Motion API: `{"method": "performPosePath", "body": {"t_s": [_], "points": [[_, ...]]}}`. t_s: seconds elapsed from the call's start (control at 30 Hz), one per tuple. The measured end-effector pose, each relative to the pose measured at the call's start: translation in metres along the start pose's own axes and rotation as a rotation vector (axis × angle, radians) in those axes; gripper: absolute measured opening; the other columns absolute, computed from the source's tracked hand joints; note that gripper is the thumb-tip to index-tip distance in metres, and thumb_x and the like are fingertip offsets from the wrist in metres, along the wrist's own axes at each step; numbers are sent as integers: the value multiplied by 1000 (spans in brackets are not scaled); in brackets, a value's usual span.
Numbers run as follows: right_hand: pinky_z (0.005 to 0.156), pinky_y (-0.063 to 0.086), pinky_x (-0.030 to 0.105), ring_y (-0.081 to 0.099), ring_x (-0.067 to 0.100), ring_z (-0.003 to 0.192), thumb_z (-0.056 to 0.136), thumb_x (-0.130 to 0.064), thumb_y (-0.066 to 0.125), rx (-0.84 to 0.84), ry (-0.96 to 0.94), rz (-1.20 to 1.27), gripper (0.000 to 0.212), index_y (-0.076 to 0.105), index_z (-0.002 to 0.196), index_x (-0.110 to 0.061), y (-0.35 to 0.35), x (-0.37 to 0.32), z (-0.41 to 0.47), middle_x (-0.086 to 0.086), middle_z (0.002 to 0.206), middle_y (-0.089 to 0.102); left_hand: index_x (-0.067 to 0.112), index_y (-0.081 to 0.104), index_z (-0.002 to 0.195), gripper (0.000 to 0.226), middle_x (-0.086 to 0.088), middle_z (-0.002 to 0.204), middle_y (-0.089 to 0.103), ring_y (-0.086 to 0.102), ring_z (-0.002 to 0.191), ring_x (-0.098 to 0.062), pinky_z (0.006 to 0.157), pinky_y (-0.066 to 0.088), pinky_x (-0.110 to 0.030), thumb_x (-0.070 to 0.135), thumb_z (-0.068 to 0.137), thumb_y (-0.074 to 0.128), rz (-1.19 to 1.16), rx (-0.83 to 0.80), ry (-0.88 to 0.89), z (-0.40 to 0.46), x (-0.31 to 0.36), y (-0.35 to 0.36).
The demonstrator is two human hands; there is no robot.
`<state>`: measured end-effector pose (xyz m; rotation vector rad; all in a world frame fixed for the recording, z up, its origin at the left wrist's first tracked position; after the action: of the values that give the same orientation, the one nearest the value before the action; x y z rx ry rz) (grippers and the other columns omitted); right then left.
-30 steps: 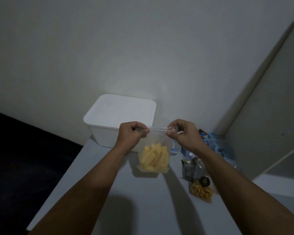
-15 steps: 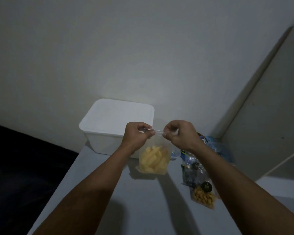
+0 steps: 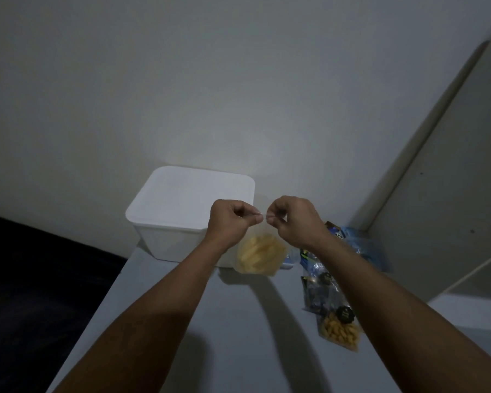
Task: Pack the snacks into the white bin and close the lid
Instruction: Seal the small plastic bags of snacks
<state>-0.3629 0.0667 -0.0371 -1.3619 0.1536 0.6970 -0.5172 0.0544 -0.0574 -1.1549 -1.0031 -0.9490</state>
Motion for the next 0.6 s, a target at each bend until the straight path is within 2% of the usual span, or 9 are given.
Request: {"method": "performPosePath", "body": {"t_s": [0.17,0.3,0.47,0.6], "points": [[79,53,42,64,21,77,81,-17,69,90,21,22,5,71,81,-21,-3,6,-1,-2,78,71,9,76,78,11,-1,75,74,69,69,-7,74,57,-23,9,70,83,-35,-39,-6,0,2,1],[78,55,38,65,16,80,83,-26,71,54,46,95,6,74,87,-23,-1,5,-1,-4,84,73,10,76,75,7,1,73,73,68,71,-8,70,52,-17,8,71,81,23,20,23,-1,3,-1],[76,56,42,64,18,78,82,-19,70,43,11,131,4,74,85,-21,-4,9,-1,-2,83,71,13,76,76,8,3,75,74,69,73,-5,73,53,-16,10,71,81,-4,-53,21,-2,4,1],[81,55,39,66,17,85,82,-22,74,11,25,137,14,76,95,-19,-7,15,-1,0,92,72,12,76,73,8,6,70,72,67,64,3,63,49,-6,8,70,82,43,0,25,1,4,-2]]}}
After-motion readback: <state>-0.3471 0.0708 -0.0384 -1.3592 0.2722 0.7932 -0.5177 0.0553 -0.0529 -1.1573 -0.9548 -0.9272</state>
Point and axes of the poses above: each hand's wrist, its own z-axis towards the middle knuckle, its own y-axis out of the palm, x = y × z, the point moved 5 cm from there along z, towards the middle knuckle
